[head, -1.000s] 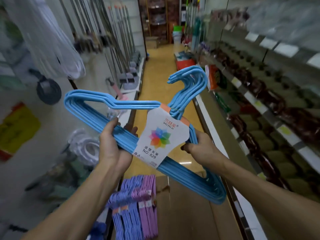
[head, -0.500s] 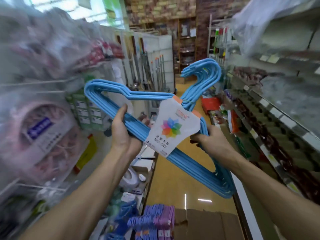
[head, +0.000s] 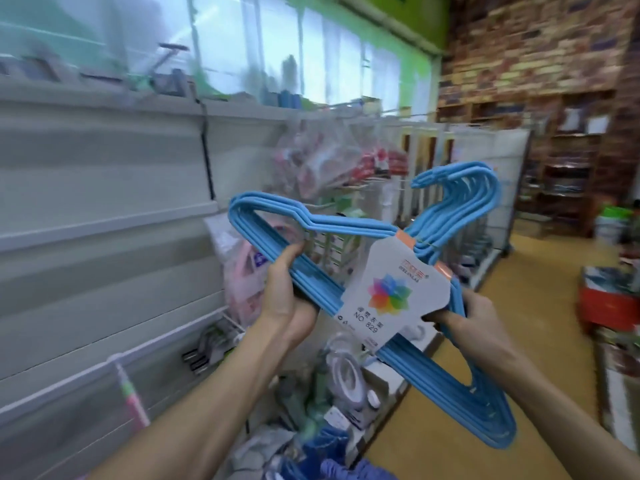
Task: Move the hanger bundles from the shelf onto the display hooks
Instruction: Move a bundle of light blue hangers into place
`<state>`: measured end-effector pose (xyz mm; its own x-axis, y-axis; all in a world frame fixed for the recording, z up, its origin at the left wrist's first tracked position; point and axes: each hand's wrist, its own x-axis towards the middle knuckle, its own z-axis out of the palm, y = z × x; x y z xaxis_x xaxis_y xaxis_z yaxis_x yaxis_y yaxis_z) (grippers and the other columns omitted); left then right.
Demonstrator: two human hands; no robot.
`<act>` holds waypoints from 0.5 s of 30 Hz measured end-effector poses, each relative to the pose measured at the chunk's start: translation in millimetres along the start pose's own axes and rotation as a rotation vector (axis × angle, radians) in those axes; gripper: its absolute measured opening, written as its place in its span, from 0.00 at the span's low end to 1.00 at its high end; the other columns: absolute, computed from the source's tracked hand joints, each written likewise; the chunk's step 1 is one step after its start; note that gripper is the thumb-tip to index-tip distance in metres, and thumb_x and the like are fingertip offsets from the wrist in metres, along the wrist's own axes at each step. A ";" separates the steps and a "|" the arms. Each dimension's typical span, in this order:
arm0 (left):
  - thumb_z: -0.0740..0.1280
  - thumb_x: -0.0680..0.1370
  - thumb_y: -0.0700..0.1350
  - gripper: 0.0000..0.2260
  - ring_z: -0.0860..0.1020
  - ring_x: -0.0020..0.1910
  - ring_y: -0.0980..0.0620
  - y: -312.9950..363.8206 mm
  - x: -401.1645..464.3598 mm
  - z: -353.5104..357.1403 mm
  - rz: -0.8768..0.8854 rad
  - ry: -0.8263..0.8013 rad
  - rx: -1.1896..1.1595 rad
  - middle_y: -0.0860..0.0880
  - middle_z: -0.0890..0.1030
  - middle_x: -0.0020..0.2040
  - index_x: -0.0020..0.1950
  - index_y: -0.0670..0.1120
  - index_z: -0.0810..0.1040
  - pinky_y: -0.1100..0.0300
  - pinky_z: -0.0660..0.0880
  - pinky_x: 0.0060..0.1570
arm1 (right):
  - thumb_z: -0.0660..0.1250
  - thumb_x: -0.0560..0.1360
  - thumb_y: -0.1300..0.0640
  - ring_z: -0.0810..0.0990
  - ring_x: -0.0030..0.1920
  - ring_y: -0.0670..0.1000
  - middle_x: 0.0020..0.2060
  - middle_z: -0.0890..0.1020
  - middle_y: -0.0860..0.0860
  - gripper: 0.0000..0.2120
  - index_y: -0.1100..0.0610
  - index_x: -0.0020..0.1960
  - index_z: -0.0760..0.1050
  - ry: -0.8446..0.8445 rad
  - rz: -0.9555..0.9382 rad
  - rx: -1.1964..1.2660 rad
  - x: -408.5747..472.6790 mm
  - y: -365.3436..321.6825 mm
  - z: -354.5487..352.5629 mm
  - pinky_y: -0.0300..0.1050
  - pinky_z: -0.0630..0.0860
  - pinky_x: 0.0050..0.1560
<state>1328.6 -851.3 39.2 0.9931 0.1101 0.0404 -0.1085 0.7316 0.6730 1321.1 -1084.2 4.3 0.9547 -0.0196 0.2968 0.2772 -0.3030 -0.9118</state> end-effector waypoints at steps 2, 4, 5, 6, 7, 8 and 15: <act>0.72 0.71 0.46 0.19 0.77 0.53 0.41 14.0 -15.9 -11.0 0.070 0.061 -0.030 0.40 0.78 0.54 0.61 0.40 0.79 0.40 0.72 0.65 | 0.70 0.75 0.67 0.80 0.35 0.41 0.35 0.83 0.46 0.10 0.55 0.52 0.79 -0.067 -0.042 0.004 1.8 -5.0 10.9 0.36 0.74 0.34; 0.73 0.72 0.47 0.22 0.77 0.55 0.39 28.3 -30.5 -23.0 0.104 0.122 -0.025 0.40 0.81 0.53 0.62 0.37 0.77 0.38 0.71 0.65 | 0.69 0.75 0.68 0.77 0.30 0.40 0.32 0.81 0.47 0.08 0.57 0.50 0.79 -0.133 -0.087 0.014 0.8 -9.6 27.3 0.33 0.71 0.29; 0.70 0.75 0.47 0.16 0.78 0.54 0.39 35.3 -42.5 -26.8 0.108 0.135 -0.013 0.40 0.83 0.49 0.56 0.37 0.79 0.40 0.72 0.65 | 0.70 0.75 0.67 0.76 0.30 0.41 0.32 0.80 0.48 0.07 0.56 0.47 0.78 -0.158 -0.099 0.023 0.1 -11.2 37.2 0.35 0.70 0.28; 0.67 0.77 0.47 0.12 0.79 0.52 0.39 43.0 -53.8 -30.9 0.118 0.148 -0.018 0.41 0.84 0.44 0.51 0.38 0.80 0.40 0.72 0.65 | 0.70 0.75 0.67 0.75 0.29 0.42 0.31 0.79 0.47 0.08 0.54 0.45 0.77 -0.183 -0.106 0.039 -1.4 -14.4 47.9 0.36 0.70 0.28; 0.65 0.78 0.47 0.10 0.79 0.51 0.40 50.5 -63.2 -37.1 0.134 0.179 -0.025 0.42 0.82 0.43 0.50 0.39 0.78 0.40 0.71 0.66 | 0.70 0.75 0.66 0.75 0.28 0.41 0.30 0.79 0.45 0.09 0.53 0.43 0.76 -0.214 -0.120 0.054 -3.8 -18.8 58.7 0.37 0.69 0.29; 0.65 0.78 0.47 0.10 0.77 0.52 0.40 58.4 -74.7 -43.5 0.152 0.226 -0.011 0.42 0.80 0.46 0.51 0.40 0.77 0.39 0.71 0.66 | 0.70 0.75 0.66 0.75 0.28 0.39 0.30 0.79 0.44 0.09 0.53 0.44 0.76 -0.250 -0.136 0.068 -6.6 -25.0 69.9 0.37 0.70 0.30; 0.70 0.71 0.46 0.13 0.73 0.55 0.41 121.8 -153.2 -96.3 0.349 0.349 -0.030 0.42 0.75 0.50 0.53 0.43 0.75 0.42 0.69 0.68 | 0.70 0.73 0.71 0.83 0.43 0.46 0.43 0.84 0.48 0.15 0.52 0.52 0.78 -0.509 -0.194 0.169 -35.5 -67.0 149.2 0.36 0.77 0.40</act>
<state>1158.9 -714.3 43.8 0.8234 0.5675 0.0066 -0.4388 0.6292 0.6415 1284.8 -921.0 12.4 0.8046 0.4956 0.3271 0.4260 -0.0980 -0.8994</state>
